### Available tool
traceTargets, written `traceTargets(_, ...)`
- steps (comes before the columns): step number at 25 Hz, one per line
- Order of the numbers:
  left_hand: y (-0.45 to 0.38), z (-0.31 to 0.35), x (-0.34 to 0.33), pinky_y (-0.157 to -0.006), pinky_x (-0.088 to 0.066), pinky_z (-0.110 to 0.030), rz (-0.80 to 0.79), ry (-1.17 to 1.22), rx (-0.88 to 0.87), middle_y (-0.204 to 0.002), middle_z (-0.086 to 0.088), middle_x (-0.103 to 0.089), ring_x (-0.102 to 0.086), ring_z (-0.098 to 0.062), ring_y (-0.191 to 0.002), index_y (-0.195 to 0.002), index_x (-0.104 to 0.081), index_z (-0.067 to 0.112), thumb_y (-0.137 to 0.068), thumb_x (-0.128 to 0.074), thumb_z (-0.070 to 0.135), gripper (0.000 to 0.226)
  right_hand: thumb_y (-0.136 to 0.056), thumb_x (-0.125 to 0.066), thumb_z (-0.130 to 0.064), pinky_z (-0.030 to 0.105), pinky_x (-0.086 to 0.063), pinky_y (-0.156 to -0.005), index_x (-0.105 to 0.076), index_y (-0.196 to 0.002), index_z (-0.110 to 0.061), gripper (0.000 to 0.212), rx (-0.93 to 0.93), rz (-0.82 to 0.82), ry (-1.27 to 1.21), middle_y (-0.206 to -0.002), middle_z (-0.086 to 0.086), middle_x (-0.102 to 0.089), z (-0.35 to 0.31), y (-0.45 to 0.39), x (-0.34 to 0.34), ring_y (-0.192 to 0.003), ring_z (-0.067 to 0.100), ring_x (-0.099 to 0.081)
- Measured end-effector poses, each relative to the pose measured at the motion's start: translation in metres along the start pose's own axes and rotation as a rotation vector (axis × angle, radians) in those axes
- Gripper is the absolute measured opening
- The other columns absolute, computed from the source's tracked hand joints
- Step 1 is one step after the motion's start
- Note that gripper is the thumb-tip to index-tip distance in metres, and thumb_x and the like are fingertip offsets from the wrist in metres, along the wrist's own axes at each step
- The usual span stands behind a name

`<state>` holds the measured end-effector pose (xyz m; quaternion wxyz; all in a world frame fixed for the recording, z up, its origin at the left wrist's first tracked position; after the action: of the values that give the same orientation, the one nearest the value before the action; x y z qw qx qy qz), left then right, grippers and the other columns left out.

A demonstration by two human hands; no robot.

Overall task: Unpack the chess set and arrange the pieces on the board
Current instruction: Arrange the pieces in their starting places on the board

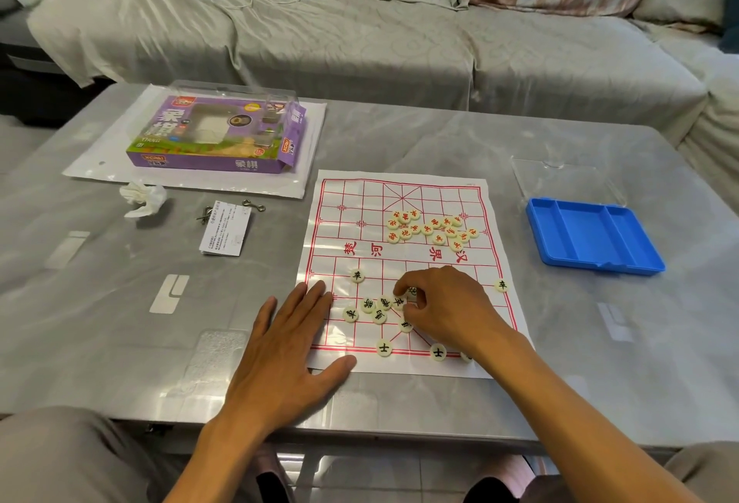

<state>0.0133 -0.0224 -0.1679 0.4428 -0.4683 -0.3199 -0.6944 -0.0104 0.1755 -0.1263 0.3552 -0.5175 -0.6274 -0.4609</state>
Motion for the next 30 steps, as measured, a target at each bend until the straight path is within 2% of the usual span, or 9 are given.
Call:
traceTargets(4,0.000,0.000,0.001,-0.118,0.014,-0.034,-0.005,-0.013,0.004,-0.154,0.023,0.018,0.022,0.005,-0.140,-0.150,0.006,0.040,-0.075,-0.014,0.085,0.090,-0.088,-0.058,-0.048,0.022,-0.045,-0.081,-0.059,-0.113,-0.032,0.029,-0.009,0.015,0.069,-0.113,-0.009,-0.066,-0.001,0.001,0.000,-0.095,0.012,-0.060)
traceTargets(13,0.001,0.000,0.001,-0.117,0.014,-0.033,0.008,0.009,0.020,-0.154,0.023,0.018,0.021,0.005,-0.140,-0.150,0.005,0.040,-0.073,-0.013,0.087,0.092,-0.088,-0.060,-0.044,0.025,-0.048,-0.084,-0.060,-0.117,-0.030,0.032,-0.009,0.023,0.040,-0.113,-0.007,-0.066,-0.013,0.000,0.005,-0.096,0.012,-0.060)
traceTargets(17,0.001,0.000,0.001,-0.116,0.017,-0.033,-0.001,-0.020,0.029,-0.152,0.024,0.024,0.025,0.003,-0.139,-0.149,0.010,0.041,-0.072,-0.008,0.087,0.092,-0.085,-0.064,-0.040,0.027,-0.049,-0.081,-0.063,-0.113,-0.028,0.030,0.113,0.107,-0.067,-0.105,-0.006,-0.068,-0.044,-0.024,0.021,-0.083,0.008,-0.052)
traceTargets(21,0.002,-0.001,0.002,-0.118,0.013,-0.037,0.010,0.003,0.053,-0.152,0.022,0.026,0.026,-0.001,-0.140,-0.149,0.011,0.042,-0.076,-0.017,0.085,0.089,-0.084,-0.066,-0.033,0.032,-0.053,-0.081,-0.065,-0.111,-0.023,0.028,0.270,0.096,-0.073,-0.104,-0.001,-0.068,-0.095,-0.059,0.010,-0.085,0.011,-0.056)
traceTargets(26,0.003,-0.002,0.006,-0.115,0.011,-0.031,0.055,0.099,0.078,-0.157,0.022,0.012,0.018,-0.005,-0.144,-0.147,0.001,0.046,-0.076,-0.036,0.082,0.088,-0.082,-0.069,-0.025,0.024,-0.047,-0.077,-0.068,-0.110,-0.021,0.028,0.300,-0.011,-0.002,-0.108,0.000,-0.066,-0.112,-0.080,-0.016,-0.087,0.013,-0.057)
traceTargets(30,0.005,-0.006,0.010,-0.115,-0.010,-0.030,0.112,0.112,0.107,-0.152,0.018,-0.014,-0.009,-0.009,-0.143,-0.138,-0.026,0.044,-0.071,-0.045,0.082,0.080,-0.085,-0.068,-0.023,0.026,-0.048,-0.081,-0.068,-0.110,-0.021,0.026,0.300,-0.035,0.000,-0.114,0.000,-0.065,-0.110,-0.083,-0.021,-0.092,0.015,-0.058)
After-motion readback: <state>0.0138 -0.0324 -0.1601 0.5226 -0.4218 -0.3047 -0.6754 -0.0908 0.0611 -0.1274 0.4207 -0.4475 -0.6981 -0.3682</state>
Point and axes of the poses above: each hand's wrist, its own y-axis away from the middle knuckle, its own x-axis out of the back of the hand, z = x × y, the point moved 8 cm from there along -y, towards the middle knuckle
